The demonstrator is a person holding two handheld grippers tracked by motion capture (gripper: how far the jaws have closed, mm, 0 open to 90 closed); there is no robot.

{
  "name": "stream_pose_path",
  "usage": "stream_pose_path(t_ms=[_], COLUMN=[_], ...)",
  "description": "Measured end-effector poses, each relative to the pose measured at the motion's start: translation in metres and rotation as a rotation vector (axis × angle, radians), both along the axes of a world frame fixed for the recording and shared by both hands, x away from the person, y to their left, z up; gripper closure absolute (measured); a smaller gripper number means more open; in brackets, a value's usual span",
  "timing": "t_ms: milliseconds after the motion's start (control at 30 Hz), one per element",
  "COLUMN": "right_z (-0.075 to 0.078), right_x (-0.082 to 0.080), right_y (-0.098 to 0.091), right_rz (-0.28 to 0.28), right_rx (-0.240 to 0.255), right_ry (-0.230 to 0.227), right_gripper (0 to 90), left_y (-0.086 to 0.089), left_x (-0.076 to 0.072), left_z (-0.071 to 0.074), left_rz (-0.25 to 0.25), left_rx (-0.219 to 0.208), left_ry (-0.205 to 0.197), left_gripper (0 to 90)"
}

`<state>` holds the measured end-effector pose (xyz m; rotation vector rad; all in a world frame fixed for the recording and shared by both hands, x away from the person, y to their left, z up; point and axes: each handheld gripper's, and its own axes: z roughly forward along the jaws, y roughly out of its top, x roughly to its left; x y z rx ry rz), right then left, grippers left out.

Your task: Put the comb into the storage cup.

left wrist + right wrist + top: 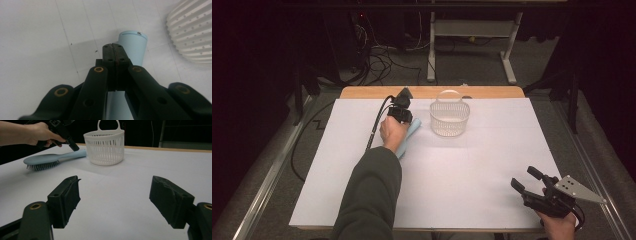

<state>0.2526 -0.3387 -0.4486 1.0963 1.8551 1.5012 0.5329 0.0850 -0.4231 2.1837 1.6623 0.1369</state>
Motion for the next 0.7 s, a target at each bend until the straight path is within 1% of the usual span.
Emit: stream_pose_path(t_ms=[267, 700], right_z=[0.0, 0.0], right_x=[0.0, 0.0], right_y=[0.0, 0.0], right_rz=[-0.001, -0.001], right_rx=[-0.003, -0.004], right_ry=[-0.002, -0.003], right_gripper=[24.6, 24.7], left_y=[-0.004, -0.016], left_x=[-0.001, -0.009], left_z=[-0.003, -0.005], left_rz=[-0.018, -0.071], left_rx=[-0.002, 0.002], left_ry=[0.019, 0.038], left_gripper=[88.4, 88.5])
